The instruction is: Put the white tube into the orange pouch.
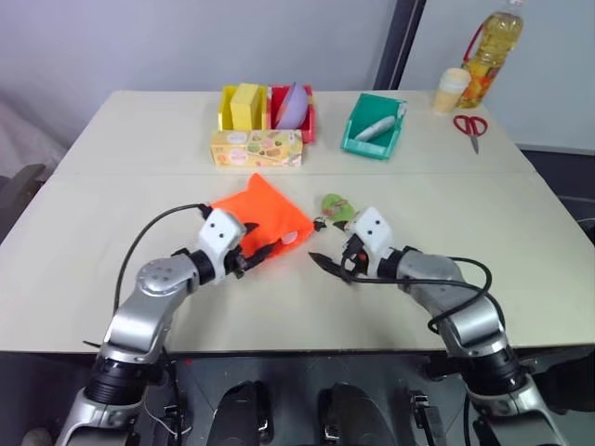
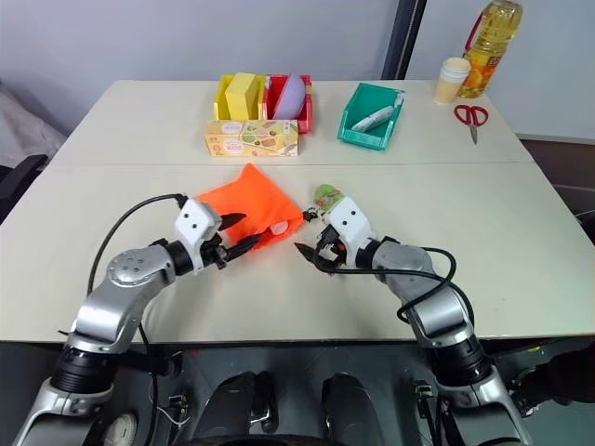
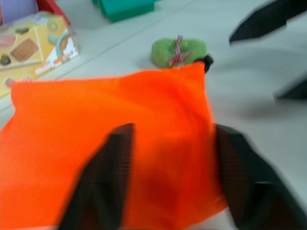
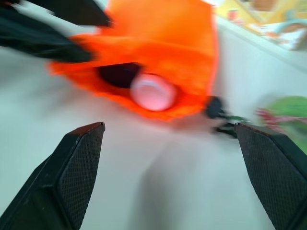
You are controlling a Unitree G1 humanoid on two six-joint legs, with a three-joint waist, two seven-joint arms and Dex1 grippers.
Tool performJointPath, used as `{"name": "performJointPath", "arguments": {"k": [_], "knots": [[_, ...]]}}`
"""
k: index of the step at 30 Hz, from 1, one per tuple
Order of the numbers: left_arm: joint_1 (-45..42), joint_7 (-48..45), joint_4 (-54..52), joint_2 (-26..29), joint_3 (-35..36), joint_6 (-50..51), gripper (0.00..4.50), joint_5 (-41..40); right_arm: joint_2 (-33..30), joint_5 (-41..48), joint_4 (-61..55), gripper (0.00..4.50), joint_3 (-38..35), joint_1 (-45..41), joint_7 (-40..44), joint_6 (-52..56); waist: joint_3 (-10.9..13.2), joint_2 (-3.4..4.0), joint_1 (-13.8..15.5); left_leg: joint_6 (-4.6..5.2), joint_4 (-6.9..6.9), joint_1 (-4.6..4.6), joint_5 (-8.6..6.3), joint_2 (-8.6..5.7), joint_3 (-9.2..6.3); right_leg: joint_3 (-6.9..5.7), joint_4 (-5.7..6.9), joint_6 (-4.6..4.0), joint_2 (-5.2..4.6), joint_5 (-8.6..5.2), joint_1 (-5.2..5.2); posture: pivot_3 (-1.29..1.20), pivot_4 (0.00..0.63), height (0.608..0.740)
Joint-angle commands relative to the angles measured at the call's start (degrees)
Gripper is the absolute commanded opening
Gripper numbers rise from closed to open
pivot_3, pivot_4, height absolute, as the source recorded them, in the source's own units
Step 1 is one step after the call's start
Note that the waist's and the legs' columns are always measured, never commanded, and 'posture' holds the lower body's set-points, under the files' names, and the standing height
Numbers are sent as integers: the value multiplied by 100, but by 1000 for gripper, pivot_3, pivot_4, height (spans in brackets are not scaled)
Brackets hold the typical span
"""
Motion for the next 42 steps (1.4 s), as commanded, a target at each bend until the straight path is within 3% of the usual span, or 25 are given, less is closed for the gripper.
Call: {"name": "performJointPath", "arguments": {"k": [1,12,15,22,35,39,42], "knots": [[144,-278,-177,281,406,-6,3256,-313,-101,-231,679,4500,-105,-448,104,-681,0,1,-13,0,-1,0,0,0,0,0,0,0,0,0,-2,0,150,727],[548,-407,11,586,928,-397,3256,-453,230,-639,3796,4500,-57,-1854,341,-2044,2,1,-44,-2,-3,-2,2,0,5,0,0,10,0,6,-3,0,150,727],[618,-360,-52,532,963,-438,3323,-491,293,-711,4252,3572,-75,-1967,363,-2205,2,2,-78,-18,-3,-2,13,0,6,0,0,11,0,6,-2,0,150,727],[663,-248,-113,386,943,-473,3323,-588,185,-722,3984,31,-220,-1735,344,-2235,2,2,-138,-37,-5,-3,24,0,6,0,1,14,-1,8,-2,0,150,727],[-400,-483,208,-115,512,-207,3323,-1045,-1006,598,-688,31,-1669,131,712,-360,4,4,-126,-8,-6,-16,4,0,-2,-2,0,14,-3,7,-10,0,150,727],[-785,-831,590,-150,308,-126,4451,-1134,-1118,652,-1020,0,-1924,158,480,-49,4,4,-123,-5,-3,-16,5,0,-3,-3,0,15,2,8,-10,0,150,727],[-1205,-1058,1234,-206,211,-303,4451,-1022,-1159,635,-1030,0,-2055,47,286,43,4,4,-109,-5,-1,-16,5,0,-3,-3,-1,14,3,7,-10,0,150,727]]}}
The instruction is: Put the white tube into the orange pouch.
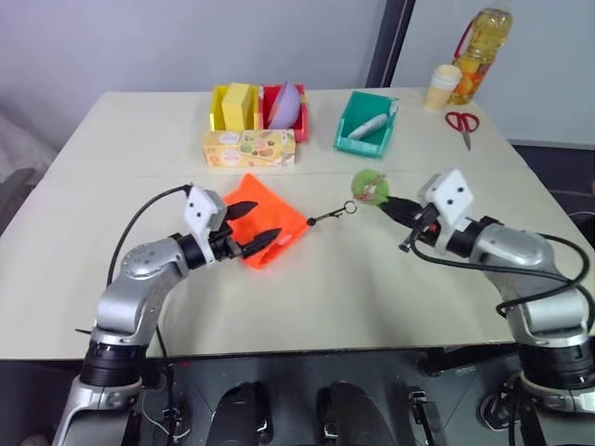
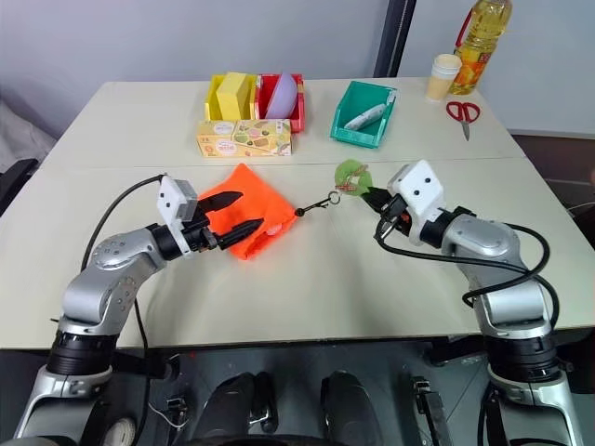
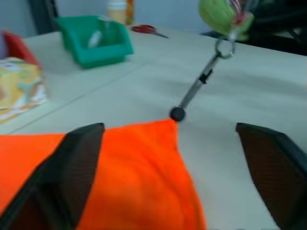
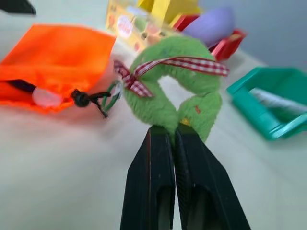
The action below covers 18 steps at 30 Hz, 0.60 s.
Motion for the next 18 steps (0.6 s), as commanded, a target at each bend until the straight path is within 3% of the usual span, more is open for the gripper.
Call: {"name": "performJointPath", "arguments": {"k": [1,7,18], "knots": [[-488,-278,639,-47,-32,-209,4451,0,-78,56,-176,0,-307,-191,-258,54,0,0,18,0,2,0,0,0,0,0,0,0,0,0,0,0,150,727],[-1345,-806,2141,-170,-71,-561,4451,113,-57,-110,73,0,-362,-319,-602,-50,1,-2,54,2,8,-5,0,-1,1,-1,-1,1,1,0,-1,0,150,727],[-2430,-1617,3646,-587,-583,-1658,4451,774,46,-67,14,0,-201,-382,-752,-156,1,-3,162,-27,18,-50,20,-2,4,-3,2,5,7,1,-43,0,150,727]]}}
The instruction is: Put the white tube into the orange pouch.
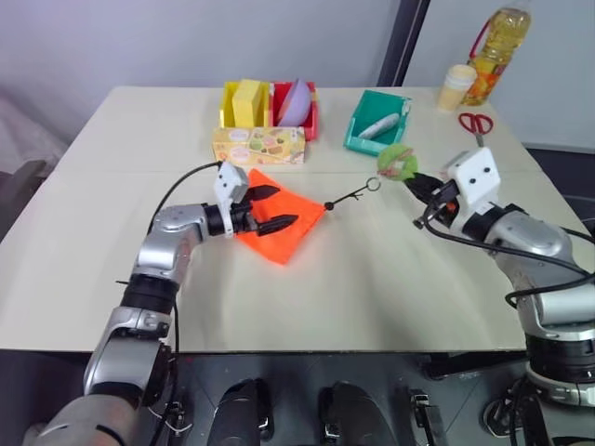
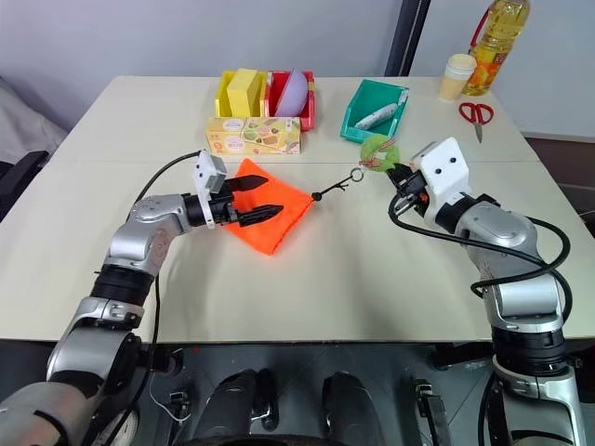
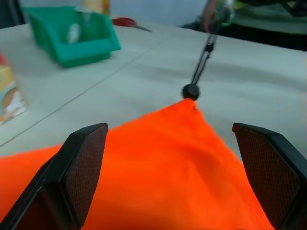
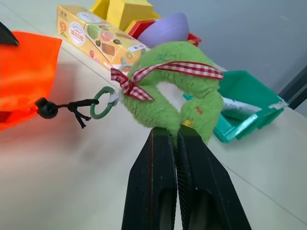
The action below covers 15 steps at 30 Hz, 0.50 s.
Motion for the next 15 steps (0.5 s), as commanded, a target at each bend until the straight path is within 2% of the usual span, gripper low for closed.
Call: {"name": "performJointPath", "arguments": {"k": [1,6,9,11,15], "knots": [[-475,-215,466,-159,-97,-354,4451,190,25,36,-206,0,-36,-140,-54,-155,0,0,5,0,1,0,0,0,0,0,0,0,0,0,0,0,150,727],[-1066,138,1569,-509,-165,-1078,4451,704,57,25,-254,0,21,-202,-103,-151,0,-1,-3,1,3,-1,0,-1,0,-2,1,1,1,0,0,0,150,727],[-1118,627,1774,-652,-167,-1818,4451,1046,91,35,-324,0,44,-220,-166,-113,0,-1,-23,1,2,-2,0,-1,0,-2,1,1,1,0,-3,0,150,727],[-842,1030,1292,-677,-332,-2432,4451,1439,164,34,-372,0,79,-227,-250,-77,1,-2,-33,0,0,-4,1,1,0,2,2,1,2,0,-8,0,150,727],[154,2030,-206,-464,-913,-3528,4451,2786,448,132,-322,0,12,-274,-491,44,1,-1,-24,-4,-6,-3,3,1,1,6,3,1,2,0,-9,0,150,727]]}}
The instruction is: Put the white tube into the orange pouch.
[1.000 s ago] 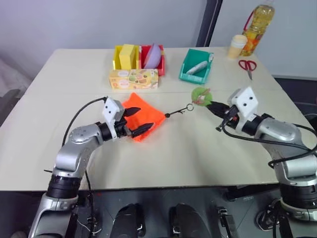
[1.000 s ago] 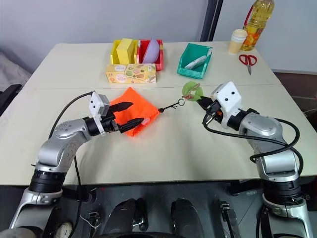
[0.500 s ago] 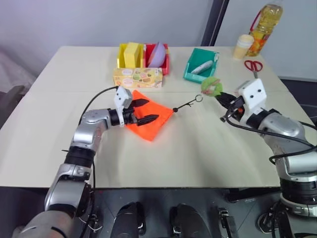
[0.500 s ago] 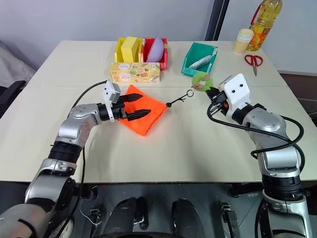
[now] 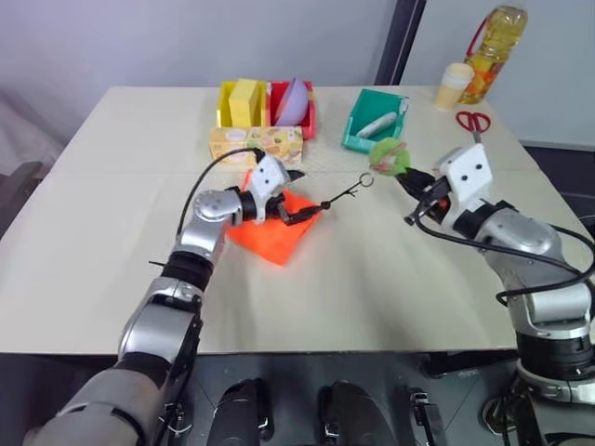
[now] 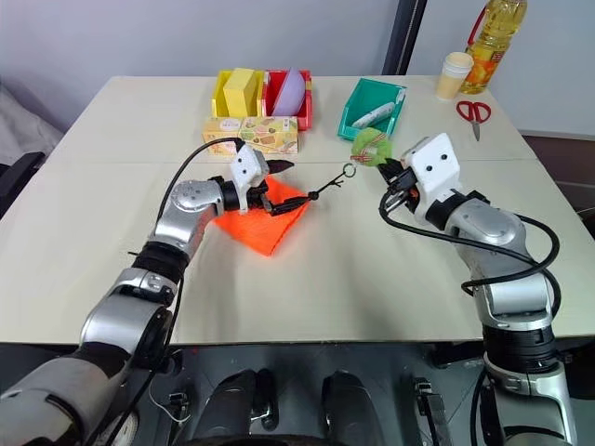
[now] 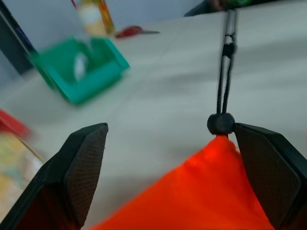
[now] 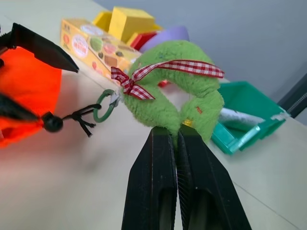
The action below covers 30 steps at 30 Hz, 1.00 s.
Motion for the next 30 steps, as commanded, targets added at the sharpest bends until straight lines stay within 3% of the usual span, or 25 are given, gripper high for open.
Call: {"name": "performJointPath", "arguments": {"k": [1,7,12,16,30], "knots": [[548,949,-1106,158,-406,-800,4451,1160,174,160,-169,0,-209,-141,-227,63,0,0,15,-1,0,0,0,0,1,0,0,0,0,0,0,0,150,727],[1294,2334,-2065,-21,-834,-316,4451,2696,585,964,-31,0,-702,-188,-358,597,-1,1,50,7,16,-1,-3,-1,-1,-1,10,-2,-4,1,4,0,150,727],[1505,3453,-2266,-620,-954,466,4451,3396,942,1750,-4,0,-1062,-336,-494,1025,-1,1,39,44,24,-1,-24,-1,-1,-1,14,-1,-4,2,5,0,150,727],[1548,3921,-2234,-853,-901,794,4451,3479,953,2001,-26,0,-1058,-341,-529,1189,-2,2,36,44,21,0,-24,0,-2,0,22,0,-3,2,4,0,150,727],[1600,4322,-2073,-842,-882,699,4451,3038,940,2234,-95,0,-980,-253,-763,1287,-2,2,34,28,20,0,-14,1,0,-1,23,0,-4,2,2,0,150,727]]}}
